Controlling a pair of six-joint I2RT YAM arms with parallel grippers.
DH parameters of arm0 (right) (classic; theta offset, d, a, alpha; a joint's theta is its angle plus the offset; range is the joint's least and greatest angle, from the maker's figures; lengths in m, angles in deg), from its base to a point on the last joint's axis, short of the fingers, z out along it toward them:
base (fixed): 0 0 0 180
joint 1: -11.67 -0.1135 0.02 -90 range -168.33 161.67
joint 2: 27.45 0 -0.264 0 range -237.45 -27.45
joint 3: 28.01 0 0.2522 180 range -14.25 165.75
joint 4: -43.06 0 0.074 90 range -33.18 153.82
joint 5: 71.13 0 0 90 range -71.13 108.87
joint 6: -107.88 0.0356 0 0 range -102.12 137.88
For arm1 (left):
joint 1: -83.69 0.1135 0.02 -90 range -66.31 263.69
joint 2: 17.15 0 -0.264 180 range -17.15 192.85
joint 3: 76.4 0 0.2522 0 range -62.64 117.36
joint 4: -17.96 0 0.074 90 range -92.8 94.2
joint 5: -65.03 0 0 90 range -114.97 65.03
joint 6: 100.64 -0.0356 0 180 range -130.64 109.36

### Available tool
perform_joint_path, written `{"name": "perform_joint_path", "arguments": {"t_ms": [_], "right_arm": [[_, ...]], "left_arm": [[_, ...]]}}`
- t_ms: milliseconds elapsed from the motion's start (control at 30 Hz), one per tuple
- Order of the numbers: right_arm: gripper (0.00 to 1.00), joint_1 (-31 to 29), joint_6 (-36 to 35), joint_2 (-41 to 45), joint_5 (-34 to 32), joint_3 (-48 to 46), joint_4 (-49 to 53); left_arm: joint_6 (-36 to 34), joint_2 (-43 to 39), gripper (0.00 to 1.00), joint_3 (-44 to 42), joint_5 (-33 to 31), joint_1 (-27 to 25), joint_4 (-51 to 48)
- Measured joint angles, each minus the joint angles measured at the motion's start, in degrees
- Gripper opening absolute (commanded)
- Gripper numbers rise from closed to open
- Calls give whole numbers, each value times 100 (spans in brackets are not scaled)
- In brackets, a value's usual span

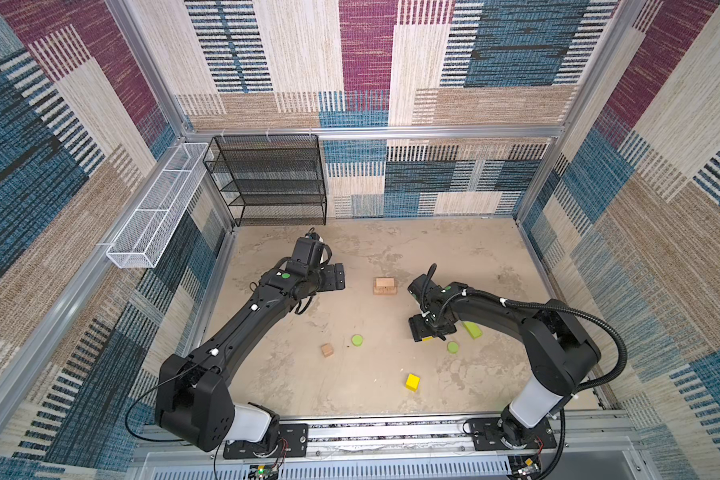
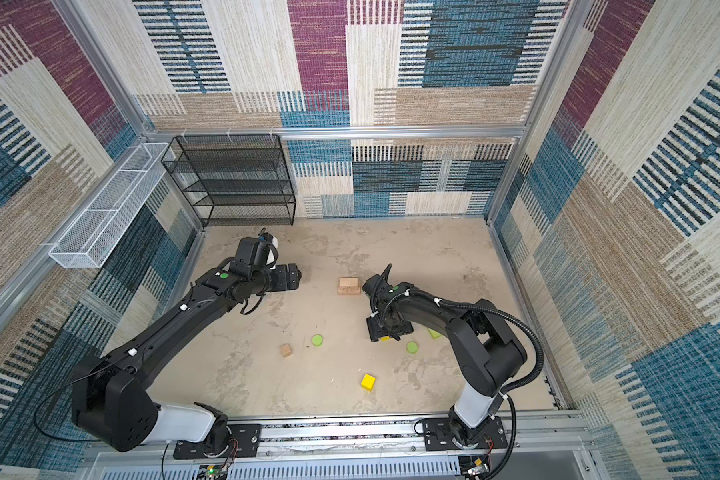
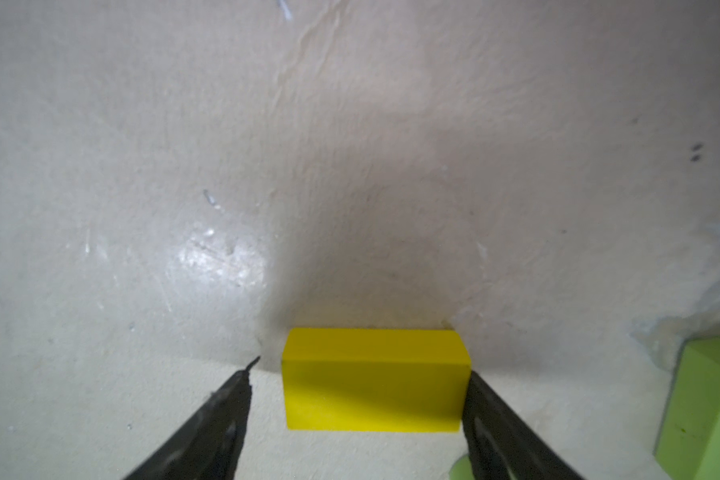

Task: Build the wood block tower
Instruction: 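Lower the right gripper onto the yellow block and close on it, then lift the yellow block with the right gripper and carry it over the stack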

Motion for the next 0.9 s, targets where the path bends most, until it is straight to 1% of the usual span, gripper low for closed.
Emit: {"name": "perform_joint_path", "arguments": {"t_ms": [267, 567, 733, 900], "right_arm": [[72, 0, 101, 39, 55, -2, 22], [71, -4, 181, 39, 57, 0, 85], [66, -4, 201, 37, 59, 0, 85], [65, -11, 221, 33, 57, 7, 85]], "left_arm": [[2, 17, 91, 0, 50, 26, 9], [2, 39, 91, 0, 168, 35, 35], [2, 42, 90, 0, 184, 46, 50], [2, 42, 89, 0, 186, 52, 79]]}}
